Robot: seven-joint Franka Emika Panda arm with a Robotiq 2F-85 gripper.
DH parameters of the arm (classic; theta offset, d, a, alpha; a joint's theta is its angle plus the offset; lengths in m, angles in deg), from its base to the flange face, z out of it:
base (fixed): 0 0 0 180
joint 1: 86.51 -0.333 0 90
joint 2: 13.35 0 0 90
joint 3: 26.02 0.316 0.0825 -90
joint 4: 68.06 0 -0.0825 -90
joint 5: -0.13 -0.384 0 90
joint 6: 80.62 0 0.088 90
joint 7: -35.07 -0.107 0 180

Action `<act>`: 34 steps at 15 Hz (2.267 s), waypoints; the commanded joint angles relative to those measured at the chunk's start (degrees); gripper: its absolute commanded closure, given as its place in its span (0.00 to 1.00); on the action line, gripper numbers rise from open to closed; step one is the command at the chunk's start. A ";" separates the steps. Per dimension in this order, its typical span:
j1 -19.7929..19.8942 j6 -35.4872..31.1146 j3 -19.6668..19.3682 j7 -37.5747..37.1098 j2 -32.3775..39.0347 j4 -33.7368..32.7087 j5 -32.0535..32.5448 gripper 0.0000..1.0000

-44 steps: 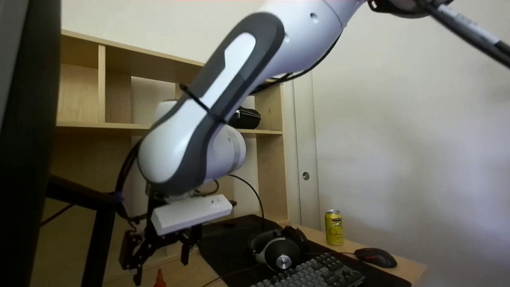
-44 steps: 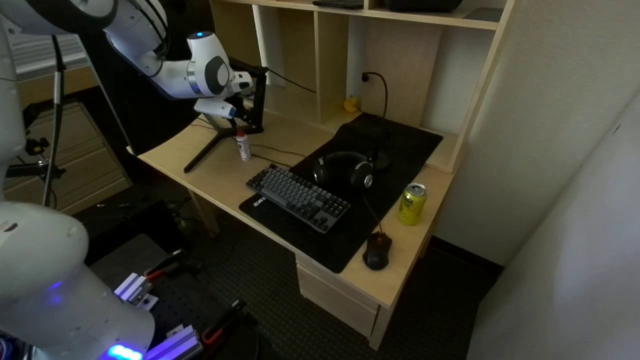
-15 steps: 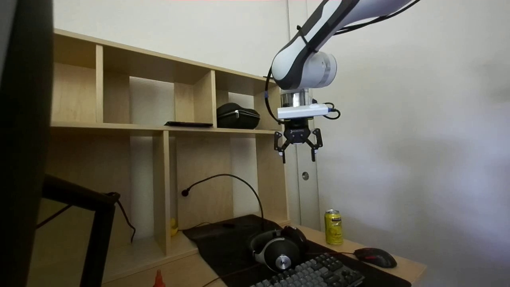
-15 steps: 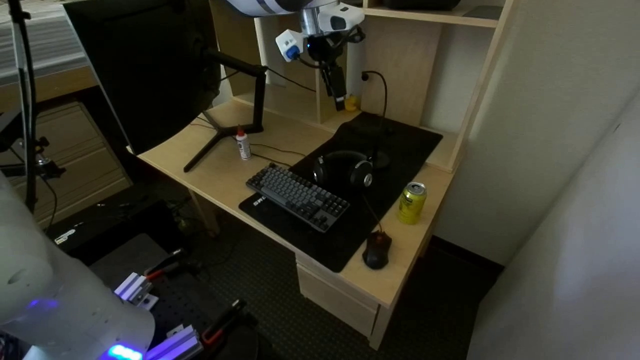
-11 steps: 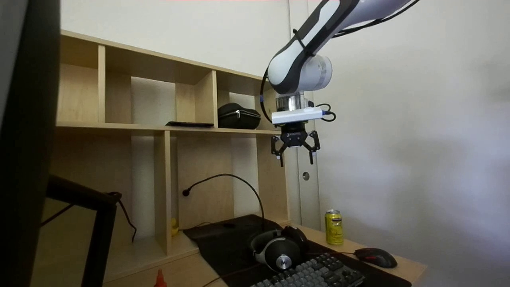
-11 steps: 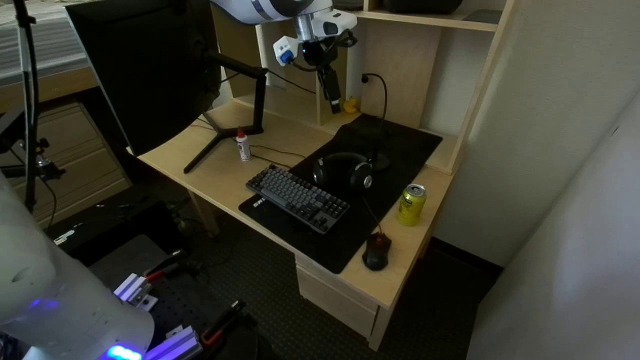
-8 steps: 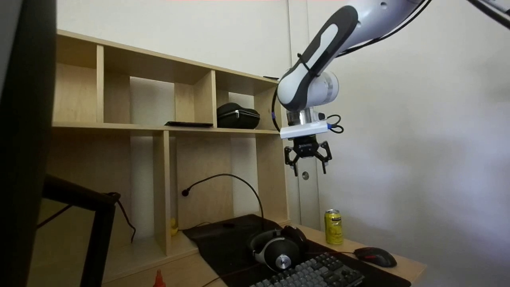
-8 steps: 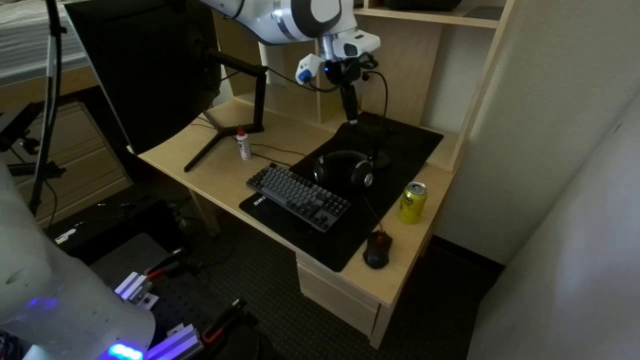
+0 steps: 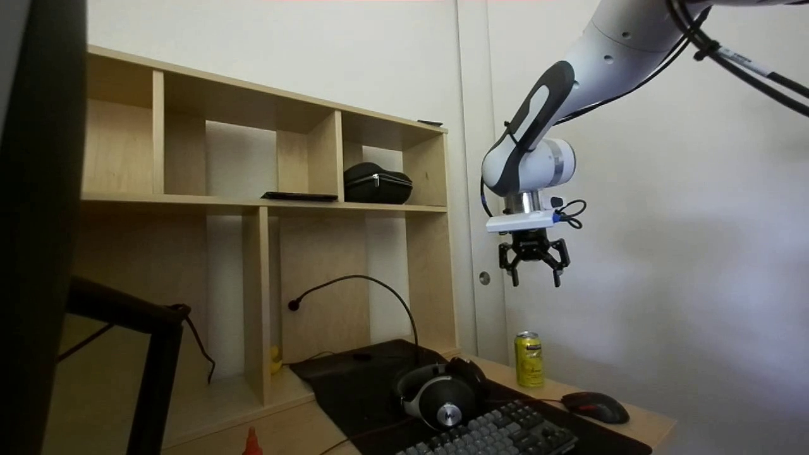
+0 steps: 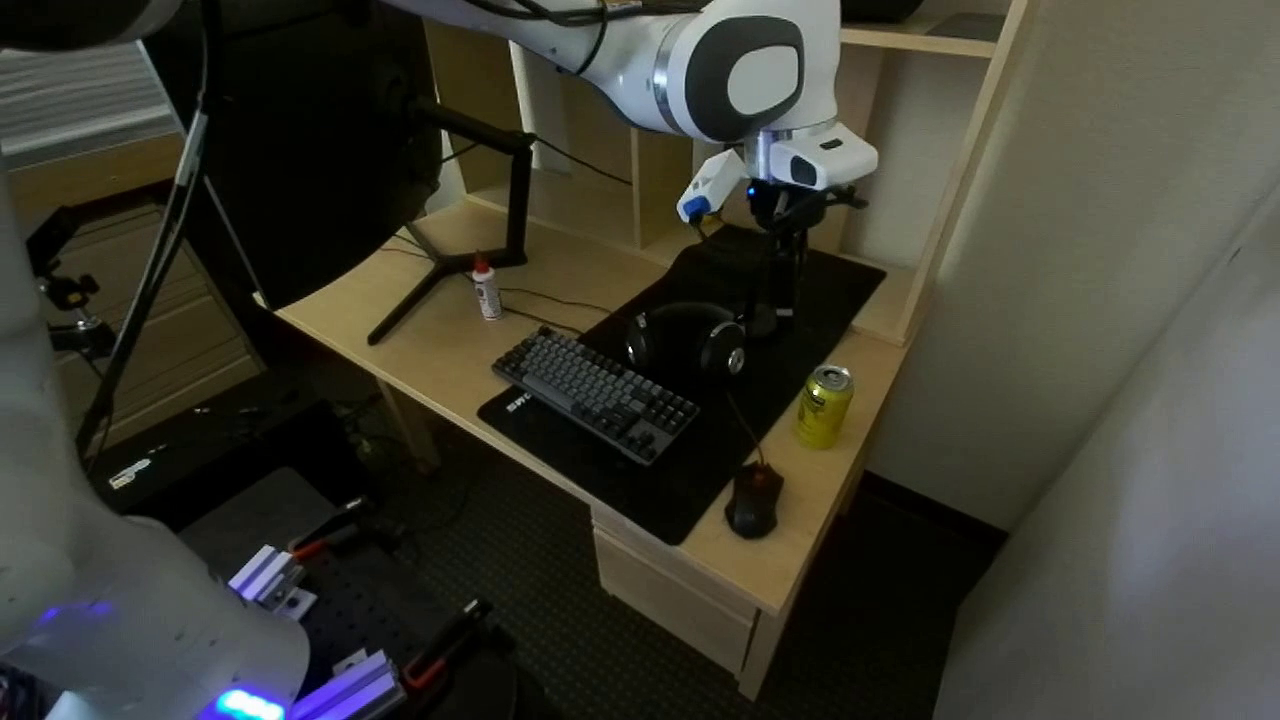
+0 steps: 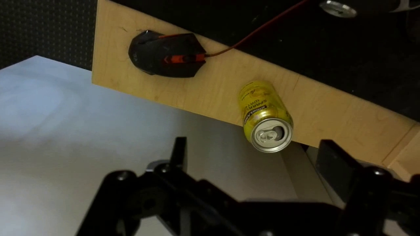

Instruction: Move the glue forward then move the can from right to left.

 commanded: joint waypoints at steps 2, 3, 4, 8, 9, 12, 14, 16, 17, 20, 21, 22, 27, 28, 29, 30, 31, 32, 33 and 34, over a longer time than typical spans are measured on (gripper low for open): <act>-1.25 -2.79 -0.95 -8.13 5.40 -3.66 -1.14 0.00; -0.96 -2.62 -1.01 -11.73 7.58 -5.67 -2.50 0.00; -0.44 -1.45 -0.93 -14.12 9.56 -7.81 -3.72 0.00; 1.97 0.95 -1.47 -23.32 18.90 -17.59 -8.16 0.00; 2.83 2.99 -1.00 -24.94 20.74 -20.37 -10.00 0.00; 2.56 1.15 -1.17 -25.61 20.12 -18.23 -9.88 0.00; 2.77 1.42 -1.19 -25.98 21.41 -19.58 -9.98 0.00; 2.66 1.42 -1.18 -25.98 21.27 -19.57 -9.96 0.00; 3.28 2.04 -0.65 -25.79 22.41 -20.68 -10.78 0.00; 4.59 2.01 -0.47 -27.35 24.63 -22.93 -12.59 0.00; 5.02 2.40 -0.57 -28.05 25.25 -23.71 -13.04 0.00; 5.63 2.57 -0.37 -28.24 25.79 -24.42 -13.69 0.00; 7.50 1.76 0.30 -28.55 28.85 -27.31 -15.51 0.00; 7.91 1.69 0.71 -28.23 29.31 -27.93 -16.09 0.00; 8.20 1.66 1.04 -28.09 29.94 -28.76 -16.59 0.00; 8.28 1.65 1.18 -28.21 30.40 -29.29 -16.85 0.00; 8.41 1.57 1.35 -28.22 30.93 -29.99 -17.16 0.00; 8.45 1.57 1.45 -28.27 31.49 -30.65 -17.33 0.00; 8.46 1.26 1.57 -28.18 31.95 -31.13 -17.41 0.00; 8.41 1.22 1.58 -28.28 32.41 -31.77 -17.34 0.00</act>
